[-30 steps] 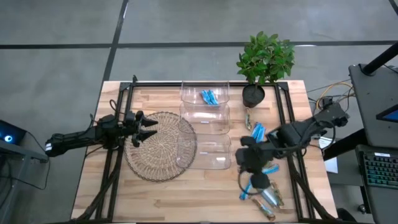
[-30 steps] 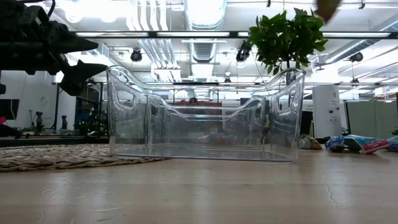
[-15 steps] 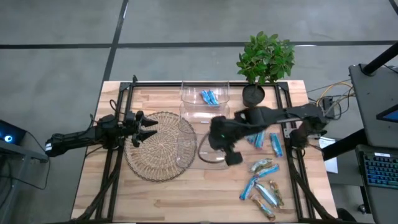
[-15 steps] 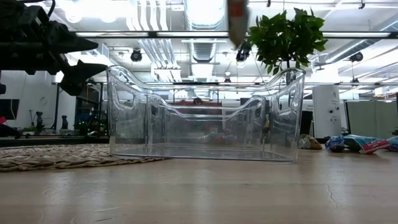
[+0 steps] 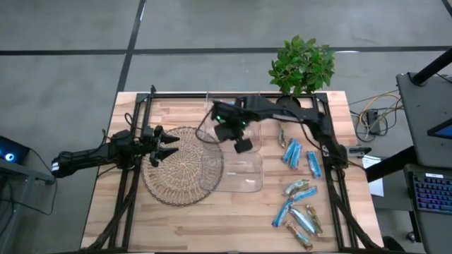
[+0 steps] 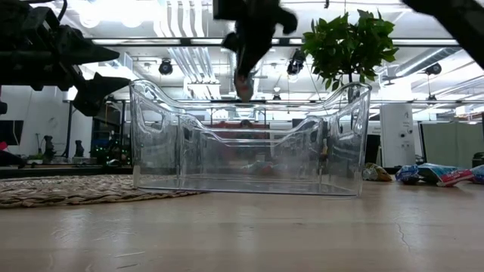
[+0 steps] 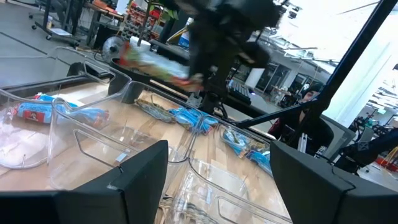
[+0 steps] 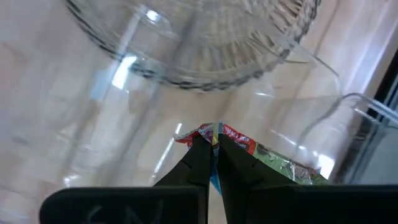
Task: Pick and place Granola Bars by type
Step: Put the red granola bar into the top transparent bin
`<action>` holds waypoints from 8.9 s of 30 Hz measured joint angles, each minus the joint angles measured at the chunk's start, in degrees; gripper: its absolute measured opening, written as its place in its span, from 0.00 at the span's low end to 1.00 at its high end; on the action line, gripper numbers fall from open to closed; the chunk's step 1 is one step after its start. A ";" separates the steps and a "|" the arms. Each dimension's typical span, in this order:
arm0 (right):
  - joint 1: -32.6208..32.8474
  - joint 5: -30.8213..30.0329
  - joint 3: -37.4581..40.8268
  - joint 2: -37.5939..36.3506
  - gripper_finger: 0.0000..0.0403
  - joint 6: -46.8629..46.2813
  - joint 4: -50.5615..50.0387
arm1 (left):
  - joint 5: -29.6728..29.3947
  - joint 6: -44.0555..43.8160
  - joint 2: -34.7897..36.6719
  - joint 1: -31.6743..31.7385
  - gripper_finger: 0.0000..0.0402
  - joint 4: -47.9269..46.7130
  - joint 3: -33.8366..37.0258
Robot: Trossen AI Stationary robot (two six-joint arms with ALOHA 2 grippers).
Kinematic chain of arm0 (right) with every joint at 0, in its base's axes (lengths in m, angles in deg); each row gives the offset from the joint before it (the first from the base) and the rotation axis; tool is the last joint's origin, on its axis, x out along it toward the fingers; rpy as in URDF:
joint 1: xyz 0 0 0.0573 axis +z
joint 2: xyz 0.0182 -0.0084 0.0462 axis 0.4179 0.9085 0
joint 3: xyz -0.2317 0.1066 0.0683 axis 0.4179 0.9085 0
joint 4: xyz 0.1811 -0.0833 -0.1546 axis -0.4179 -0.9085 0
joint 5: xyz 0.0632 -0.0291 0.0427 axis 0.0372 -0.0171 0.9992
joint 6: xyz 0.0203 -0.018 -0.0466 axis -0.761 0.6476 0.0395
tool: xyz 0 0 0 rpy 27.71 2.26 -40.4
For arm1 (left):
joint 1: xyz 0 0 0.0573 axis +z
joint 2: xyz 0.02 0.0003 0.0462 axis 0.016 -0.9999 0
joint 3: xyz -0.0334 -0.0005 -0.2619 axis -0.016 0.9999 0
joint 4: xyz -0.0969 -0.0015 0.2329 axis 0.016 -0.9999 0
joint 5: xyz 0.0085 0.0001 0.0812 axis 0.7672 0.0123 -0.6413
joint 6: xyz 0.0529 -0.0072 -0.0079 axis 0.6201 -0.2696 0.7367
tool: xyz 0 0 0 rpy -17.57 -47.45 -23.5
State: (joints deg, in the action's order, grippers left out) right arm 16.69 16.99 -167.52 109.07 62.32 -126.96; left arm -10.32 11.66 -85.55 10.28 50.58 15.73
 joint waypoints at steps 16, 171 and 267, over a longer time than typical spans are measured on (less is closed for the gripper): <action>-12.83 -2.57 -3.82 7.01 0.02 18.87 0.74 | 0.00 0.00 0.00 0.00 0.65 0.00 0.00; 25.42 -20.45 74.93 -39.68 0.89 -148.16 6.35 | -0.03 0.00 0.00 -0.01 0.65 -0.01 0.00; 34.57 -31.75 54.20 -38.34 0.04 -121.68 17.62 | -0.02 0.00 0.00 -0.02 0.65 0.00 0.00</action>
State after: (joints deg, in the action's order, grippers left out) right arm 51.26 -14.75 -113.33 70.73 -59.36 -109.34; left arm -10.34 11.66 -85.55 10.26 50.58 15.72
